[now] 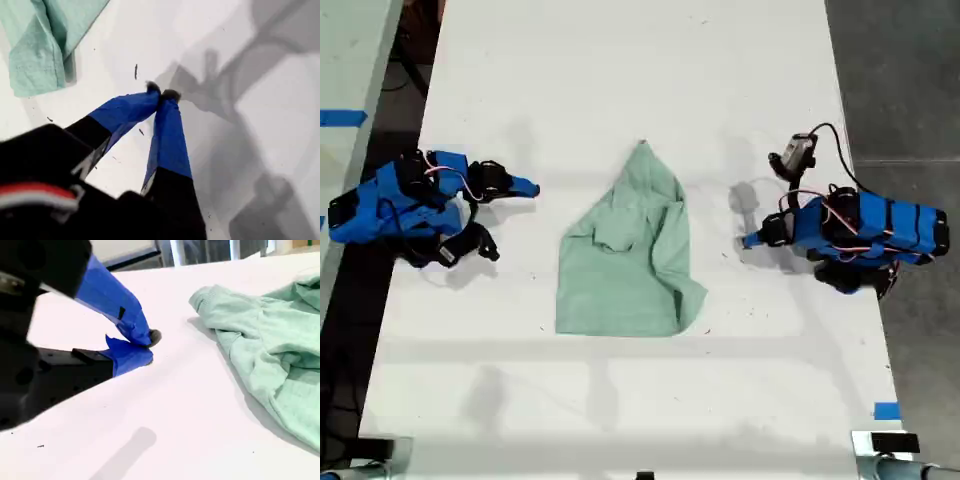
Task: Fold t shirt
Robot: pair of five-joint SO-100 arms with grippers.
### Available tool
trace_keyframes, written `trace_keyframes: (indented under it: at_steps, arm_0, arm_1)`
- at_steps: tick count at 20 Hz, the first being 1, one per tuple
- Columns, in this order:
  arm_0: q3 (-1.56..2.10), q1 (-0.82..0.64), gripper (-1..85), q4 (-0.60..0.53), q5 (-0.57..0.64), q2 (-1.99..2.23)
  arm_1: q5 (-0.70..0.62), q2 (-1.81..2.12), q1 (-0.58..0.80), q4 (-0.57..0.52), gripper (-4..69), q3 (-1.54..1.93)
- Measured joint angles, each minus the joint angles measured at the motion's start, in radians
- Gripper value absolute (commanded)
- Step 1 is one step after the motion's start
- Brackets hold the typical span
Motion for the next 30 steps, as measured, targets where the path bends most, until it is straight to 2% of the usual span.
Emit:
trace_keyframes:
  at_steps: [7, 12, 16, 18, 22, 26, 30]
  arm_0:
    - [-0.003, 0.089, -0.4, 0.031, -0.087, -0.031]
    - [-0.287, 0.149, -0.4, 0.074, -0.153, -0.430]
    - [-0.517, 0.342, 0.1, 0.094, -0.310, -0.810]
    - [-0.650, 0.476, 6.1, 0.091, -0.422, -0.999]
    - [-0.810, 0.686, 11.6, -0.012, -0.561, -1.330]
    - [-0.871, 0.704, 13.5, -0.109, -0.575, -1.577]
    - [-1.037, 0.699, 12.0, -0.130, -0.518, -1.881]
  arm_1:
    - [0.006, 0.000, 0.006, 0.000, 1.4, 0.002]
    - [0.006, 0.000, 0.006, 0.000, 1.4, 0.002]
    - [0.006, 0.000, 0.006, 0.000, 1.4, 0.002]
    - [0.006, 0.000, 0.006, 0.000, 1.4, 0.002]
    - [0.009, 0.000, 0.006, 0.000, 1.4, 0.002]
    - [0.012, 0.000, 0.006, 0.000, 1.4, 0.002]
    - [0.012, 0.000, 0.006, 0.000, 1.4, 0.002]
